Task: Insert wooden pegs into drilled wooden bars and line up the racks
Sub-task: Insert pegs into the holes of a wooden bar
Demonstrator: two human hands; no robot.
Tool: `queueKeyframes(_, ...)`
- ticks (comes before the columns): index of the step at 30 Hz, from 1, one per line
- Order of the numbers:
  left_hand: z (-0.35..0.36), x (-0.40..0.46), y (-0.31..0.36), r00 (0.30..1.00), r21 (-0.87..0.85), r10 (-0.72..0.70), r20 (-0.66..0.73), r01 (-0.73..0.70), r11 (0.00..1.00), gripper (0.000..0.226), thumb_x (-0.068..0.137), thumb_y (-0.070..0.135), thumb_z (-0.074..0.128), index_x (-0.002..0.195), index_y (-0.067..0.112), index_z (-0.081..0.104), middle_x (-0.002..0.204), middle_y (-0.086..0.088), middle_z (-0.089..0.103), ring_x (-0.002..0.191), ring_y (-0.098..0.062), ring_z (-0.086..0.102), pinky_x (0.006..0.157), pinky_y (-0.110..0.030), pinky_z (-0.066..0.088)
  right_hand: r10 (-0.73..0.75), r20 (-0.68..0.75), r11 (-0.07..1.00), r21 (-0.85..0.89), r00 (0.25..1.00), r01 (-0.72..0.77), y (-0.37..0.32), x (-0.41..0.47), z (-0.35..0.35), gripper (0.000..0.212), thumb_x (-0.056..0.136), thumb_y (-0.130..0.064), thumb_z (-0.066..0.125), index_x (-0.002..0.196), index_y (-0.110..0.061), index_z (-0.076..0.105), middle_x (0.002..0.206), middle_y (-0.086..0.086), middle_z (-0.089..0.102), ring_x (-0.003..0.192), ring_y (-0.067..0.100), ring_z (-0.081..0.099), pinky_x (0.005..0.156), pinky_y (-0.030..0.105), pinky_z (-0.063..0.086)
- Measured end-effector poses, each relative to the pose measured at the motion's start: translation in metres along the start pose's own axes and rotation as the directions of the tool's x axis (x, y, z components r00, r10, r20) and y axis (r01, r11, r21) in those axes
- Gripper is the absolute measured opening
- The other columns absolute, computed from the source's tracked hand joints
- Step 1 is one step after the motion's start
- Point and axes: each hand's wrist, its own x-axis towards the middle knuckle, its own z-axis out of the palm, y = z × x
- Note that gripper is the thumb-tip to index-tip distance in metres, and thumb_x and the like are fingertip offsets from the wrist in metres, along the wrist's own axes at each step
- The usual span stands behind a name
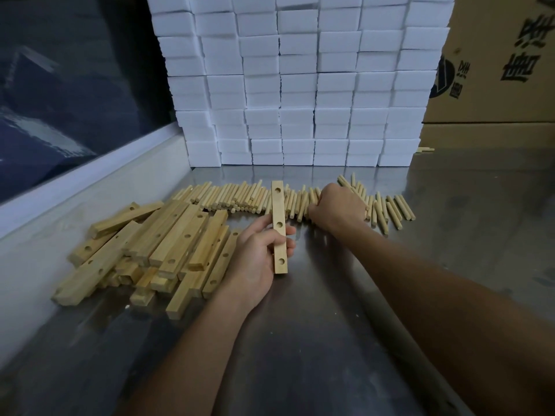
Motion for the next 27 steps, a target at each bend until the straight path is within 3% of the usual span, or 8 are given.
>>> queueKeyframes(3, 0.001, 0.0, 0.0, 1.0, 0.006, 0.009, -0.002, -0.009, 1.0, 0.042, 0.084, -0.018, 0.041, 0.113, 0.003, 0.063, 0.075, -0.011, 0.065, 0.057, -0.017, 0.059, 0.052, -0.024, 0.049, -0.001, -0.031, 1.0, 0.026, 1.0, 0.002, 0.002, -0.001, 0.001, 0.023, 0.09, -0.026, 0.06, 0.072, -0.013, 0.054, 0.065, 0.002, 0.054, 0.065, 0.024, 0.057, 0.058, 0.031, 0.047)
queueKeyframes(10, 0.001, 0.001, -0.001, 1.0, 0.019, 0.014, -0.016, -0.013, 1.0, 0.043, 0.084, -0.018, 0.043, 0.119, -0.001, 0.061, 0.073, -0.011, 0.066, 0.056, -0.017, 0.058, 0.051, -0.023, 0.048, -0.013, -0.005, 1.0, 0.026, 1.0, 0.013, 0.003, -0.005, 0.005, 0.022, 0.091, -0.032, 0.06, 0.086, -0.011, 0.065, 0.082, 0.009, 0.068, 0.078, 0.029, 0.067, 0.072, 0.04, 0.058)
queueKeyframes(14, 0.0, 0.004, -0.002, 1.0, 0.032, 0.012, -0.024, -0.011, 0.999, 0.043, 0.084, -0.017, 0.044, 0.12, 0.0, 0.061, 0.073, -0.01, 0.067, 0.057, -0.017, 0.059, 0.051, -0.024, 0.048, 0.04, -0.014, 0.997, 0.07, 0.999, -0.039, -0.001, -0.003, 0.006, 0.011, 0.087, -0.021, 0.063, 0.082, -0.012, 0.065, 0.075, 0.006, 0.065, 0.073, 0.026, 0.066, 0.067, 0.036, 0.057)
queueKeyframes(17, -0.001, 0.005, -0.003, 0.999, 0.042, 0.024, -0.027, -0.023, 0.999, 0.038, 0.087, -0.013, 0.046, 0.119, 0.002, 0.062, 0.072, -0.009, 0.068, 0.058, -0.017, 0.06, 0.052, -0.025, 0.049, 0.049, -0.043, 0.994, 0.104, 0.998, -0.045, 0.001, -0.006, 0.005, 0.02, 0.089, -0.023, 0.059, 0.073, -0.011, 0.061, 0.066, 0.003, 0.059, 0.062, 0.022, 0.059, 0.055, 0.03, 0.047)
queueKeyframes(19, -0.001, 0.008, -0.004, 0.998, 0.042, 0.046, -0.053, -0.044, 0.998, 0.026, 0.093, -0.003, 0.051, 0.116, 0.002, 0.063, 0.07, -0.009, 0.067, 0.057, -0.017, 0.06, 0.051, -0.026, 0.049, 0.046, -0.057, 0.982, 0.187, 0.997, -0.034, 0.004, -0.009, 0.001, 0.025, 0.091, -0.023, 0.055, 0.073, -0.009, 0.062, 0.065, 0.004, 0.06, 0.058, 0.022, 0.059, 0.056, 0.034, 0.052)
queueKeyframes(22, 0.003, 0.015, -0.007, 0.976, 0.079, 0.099, -0.195, -0.085, 0.993, 0.012, 0.093, 0.018, 0.067, 0.093, 0.006, 0.068, 0.063, -0.006, 0.064, 0.053, -0.017, 0.059, 0.047, -0.028, 0.048, 0.025, -0.093, 0.876, 0.482, 0.995, 0.023, 0.014, -0.017, -0.008, 0.019, 0.095, -0.02, 0.058, 0.086, -0.007, 0.068, 0.072, 0.006, 0.07, 0.063, 0.023, 0.069, 0.062, 0.04, 0.061)
queueKeyframes(24, 0.006, 0.021, -0.008, 0.955, 0.127, 0.13, -0.266, -0.099, 0.987, 0.025, 0.088, 0.03, 0.073, 0.079, 0.01, 0.063, 0.057, -0.003, 0.061, 0.049, -0.017, 0.057, 0.045, -0.028, 0.047, 0.043, -0.113, 0.757, 0.652, 0.993, 0.041, 0.02, -0.026, -0.013, 0.011, 0.093, -0.018, 0.067, 0.094, -0.009, 0.072, 0.075, 0.002, 0.071, 0.064, 0.011, 0.069, 0.057, 0.027, 0.058)
queueKeyframes(27, 0.011, 0.028, -0.005, 0.955, 0.181, 0.15, -0.257, -0.105, 0.978, 0.031, 0.089, 0.036, 0.071, 0.078, 0.01, 0.06, 0.054, 0.0, 0.06, 0.043, -0.016, 0.056, 0.041, -0.025, 0.045, 0.111, -0.043, 0.534, 0.845, 0.993, -0.023, 0.029, -0.038, -0.013, 0.01, 0.089, -0.02, 0.074, 0.096, -0.012, 0.076, 0.072, -0.004, 0.071, 0.057, 0.002, 0.063, 0.054, 0.017, 0.05)
